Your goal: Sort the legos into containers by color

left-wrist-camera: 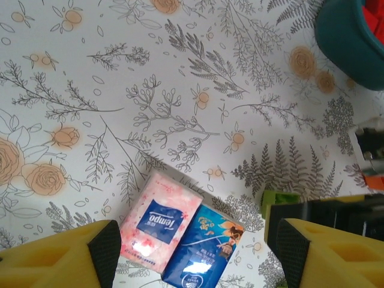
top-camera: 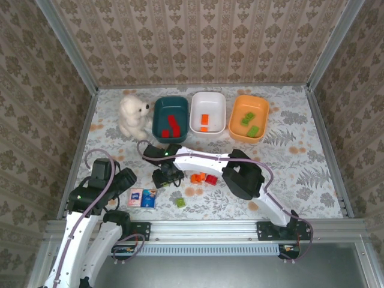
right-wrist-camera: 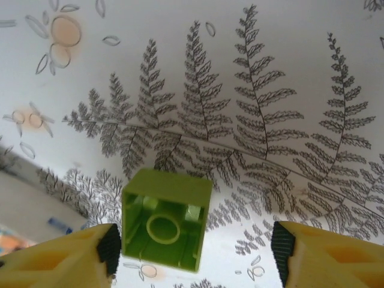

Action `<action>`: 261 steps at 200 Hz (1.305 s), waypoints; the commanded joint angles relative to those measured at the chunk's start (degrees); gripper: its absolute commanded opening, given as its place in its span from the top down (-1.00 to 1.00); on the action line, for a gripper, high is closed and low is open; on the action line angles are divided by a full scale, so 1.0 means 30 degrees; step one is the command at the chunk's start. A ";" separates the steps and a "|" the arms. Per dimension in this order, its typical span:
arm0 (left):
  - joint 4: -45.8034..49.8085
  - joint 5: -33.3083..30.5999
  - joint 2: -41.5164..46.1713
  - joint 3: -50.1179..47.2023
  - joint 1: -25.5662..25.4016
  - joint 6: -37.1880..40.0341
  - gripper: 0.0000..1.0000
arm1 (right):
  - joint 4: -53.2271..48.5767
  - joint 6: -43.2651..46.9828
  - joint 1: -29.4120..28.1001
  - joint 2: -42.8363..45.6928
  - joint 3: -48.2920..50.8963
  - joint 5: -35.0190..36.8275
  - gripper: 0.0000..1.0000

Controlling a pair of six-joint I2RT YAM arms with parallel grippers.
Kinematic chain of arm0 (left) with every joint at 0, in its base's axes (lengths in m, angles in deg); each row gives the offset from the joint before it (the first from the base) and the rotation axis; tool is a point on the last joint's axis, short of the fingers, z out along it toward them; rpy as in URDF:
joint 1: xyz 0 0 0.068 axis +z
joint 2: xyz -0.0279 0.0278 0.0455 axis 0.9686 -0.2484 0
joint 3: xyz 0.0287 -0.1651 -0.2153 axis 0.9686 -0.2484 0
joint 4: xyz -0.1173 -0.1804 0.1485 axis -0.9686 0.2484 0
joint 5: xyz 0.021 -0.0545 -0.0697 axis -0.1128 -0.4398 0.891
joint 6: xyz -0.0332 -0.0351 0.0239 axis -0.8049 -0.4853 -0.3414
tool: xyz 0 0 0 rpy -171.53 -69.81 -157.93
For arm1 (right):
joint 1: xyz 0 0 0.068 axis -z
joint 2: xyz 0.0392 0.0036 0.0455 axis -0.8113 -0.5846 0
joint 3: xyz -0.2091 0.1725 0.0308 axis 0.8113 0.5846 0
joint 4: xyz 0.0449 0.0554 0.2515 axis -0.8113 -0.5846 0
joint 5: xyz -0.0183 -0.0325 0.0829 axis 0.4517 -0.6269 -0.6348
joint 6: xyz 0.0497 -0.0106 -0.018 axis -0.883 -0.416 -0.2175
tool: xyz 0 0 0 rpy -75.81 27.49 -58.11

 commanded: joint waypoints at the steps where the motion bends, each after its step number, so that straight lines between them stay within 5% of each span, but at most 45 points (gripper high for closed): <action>1: 0.0584 0.0479 0.0164 0.0119 -0.0071 -0.0142 -0.44 | -0.1007 -0.0728 0.0050 -0.0788 -0.1142 0.0391 -0.31; 71: -0.0098 0.1482 -0.0185 -0.0036 -0.0081 0.0439 -0.41 | -0.1068 -0.1031 0.0254 -0.0950 -0.0773 0.0616 0.23; 114: -0.2730 0.3784 -0.1295 -0.0841 -0.0511 0.0807 -0.42 | -0.0161 -0.1018 0.1310 0.2738 0.1473 0.1745 0.40; 142: -0.5419 0.3707 -0.3315 -0.0963 -0.2694 0.0783 -0.42 | 0.0571 -0.1187 0.4125 0.7123 0.4738 0.2465 0.43; 181: -0.9299 0.2663 -0.8538 -0.0015 -0.6973 0.1325 -0.44 | 0.0507 0.0312 1.0473 1.0466 0.7140 0.2398 0.44; 219: -1.1203 0.2370 -1.4013 0.2229 -0.8865 0.1352 -0.48 | 0.0392 0.1531 1.5841 0.8480 0.5188 0.1705 0.45; 261: -1.1202 0.2142 -1.8335 0.5649 -0.9645 0.2202 -0.50 | -0.1204 0.1145 1.8138 0.3629 0.0431 0.1142 0.47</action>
